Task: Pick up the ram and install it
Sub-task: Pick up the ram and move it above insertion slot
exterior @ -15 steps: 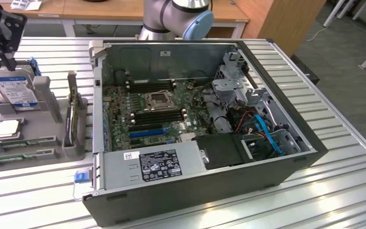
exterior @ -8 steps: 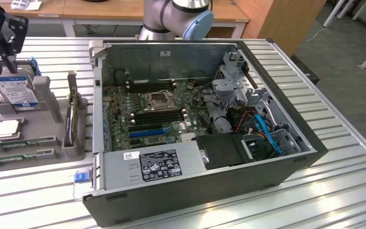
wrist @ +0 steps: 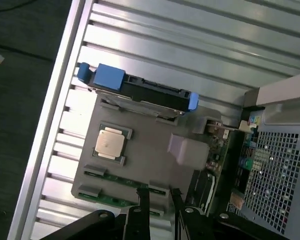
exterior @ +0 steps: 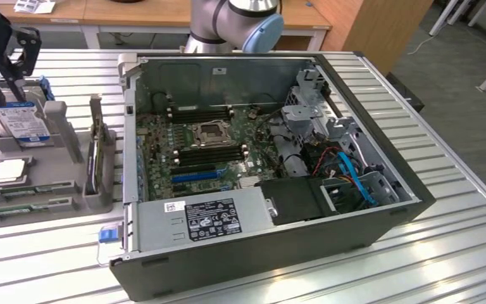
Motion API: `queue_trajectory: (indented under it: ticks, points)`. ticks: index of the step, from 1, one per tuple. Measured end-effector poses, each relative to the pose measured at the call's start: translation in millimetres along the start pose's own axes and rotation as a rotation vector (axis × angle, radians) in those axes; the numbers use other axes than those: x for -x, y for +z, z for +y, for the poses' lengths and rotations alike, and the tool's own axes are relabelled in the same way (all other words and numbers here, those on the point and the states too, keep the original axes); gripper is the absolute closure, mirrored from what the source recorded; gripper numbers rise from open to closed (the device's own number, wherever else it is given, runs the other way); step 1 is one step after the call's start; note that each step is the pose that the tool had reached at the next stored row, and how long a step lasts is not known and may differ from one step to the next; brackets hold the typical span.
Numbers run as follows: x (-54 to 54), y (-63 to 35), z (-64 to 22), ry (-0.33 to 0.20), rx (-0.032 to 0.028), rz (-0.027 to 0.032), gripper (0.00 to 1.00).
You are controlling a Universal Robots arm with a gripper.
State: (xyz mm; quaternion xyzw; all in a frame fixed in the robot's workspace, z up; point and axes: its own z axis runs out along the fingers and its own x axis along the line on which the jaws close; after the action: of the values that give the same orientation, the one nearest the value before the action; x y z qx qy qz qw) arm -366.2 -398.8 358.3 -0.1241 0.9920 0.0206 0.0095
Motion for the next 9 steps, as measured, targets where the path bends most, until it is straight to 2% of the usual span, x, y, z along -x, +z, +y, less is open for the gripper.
queue_trajectory:
  ticks: [9]
  points:
    - [-0.3,12.9,-0.5,-0.163,0.0039,0.0065,0.70]
